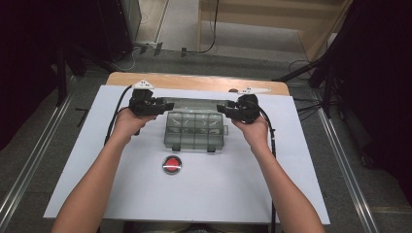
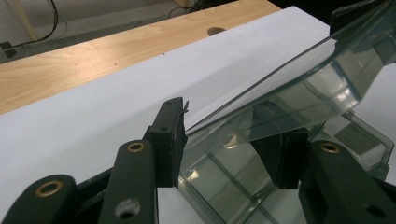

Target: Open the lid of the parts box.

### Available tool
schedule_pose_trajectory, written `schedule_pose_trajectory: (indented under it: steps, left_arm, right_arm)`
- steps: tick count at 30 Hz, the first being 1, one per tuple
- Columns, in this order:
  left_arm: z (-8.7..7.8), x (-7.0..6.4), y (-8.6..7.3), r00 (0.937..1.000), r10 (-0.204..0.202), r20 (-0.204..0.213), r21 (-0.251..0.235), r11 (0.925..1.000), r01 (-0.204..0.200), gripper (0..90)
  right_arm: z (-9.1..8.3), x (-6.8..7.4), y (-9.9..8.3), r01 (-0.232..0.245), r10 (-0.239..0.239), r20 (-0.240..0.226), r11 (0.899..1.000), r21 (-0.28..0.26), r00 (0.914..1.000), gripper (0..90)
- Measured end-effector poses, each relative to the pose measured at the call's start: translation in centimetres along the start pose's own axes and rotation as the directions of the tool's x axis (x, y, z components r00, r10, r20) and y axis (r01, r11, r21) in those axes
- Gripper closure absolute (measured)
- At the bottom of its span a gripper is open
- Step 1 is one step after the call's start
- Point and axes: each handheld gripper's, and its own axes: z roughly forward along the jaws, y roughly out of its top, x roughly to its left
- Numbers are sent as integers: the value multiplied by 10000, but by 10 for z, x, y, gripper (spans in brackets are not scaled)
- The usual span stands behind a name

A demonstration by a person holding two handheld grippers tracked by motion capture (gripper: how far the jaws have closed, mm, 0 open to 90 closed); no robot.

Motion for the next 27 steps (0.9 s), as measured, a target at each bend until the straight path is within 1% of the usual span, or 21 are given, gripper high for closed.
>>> schedule_pose_trajectory:
  steps: [3, 8, 13, 17, 23, 27]
  left_arm:
    - [2, 0, 1, 10000, 55, -39, -10, 10000, -55, 541]
    - [5, 0, 3, 9999, 78, -81, -94, 9999, -78, 541]
    - [6, 1, 3, 9997, 102, -216, -191, 9998, -106, 541]
    - [7, 5, 2, 9997, -182, -178, -315, 9993, 176, 541]
    - [8, 8, 1, 9991, -351, -257, -392, 9986, 341, 542]
    - [11, 8, 0, 9990, -306, -326, -447, 9986, 291, 542]
  right_arm:
    - [1, 1, 2, 32, -33, -23, 10000, -48, 10000, 550]
    - [4, 2, 3, 101, -98, 132, 9997, -242, 9999, 547]
    - [7, 0, 3, -69, 77, 211, 9993, -380, 9997, 550]
    - [10, 0, 4, -123, 135, 270, 9990, -435, 9995, 553]
    - [15, -1, 3, -122, 144, 361, 9980, -625, 9992, 552]
    - [18, -2, 2, -147, 180, 432, 9969, -774, 9989, 552]
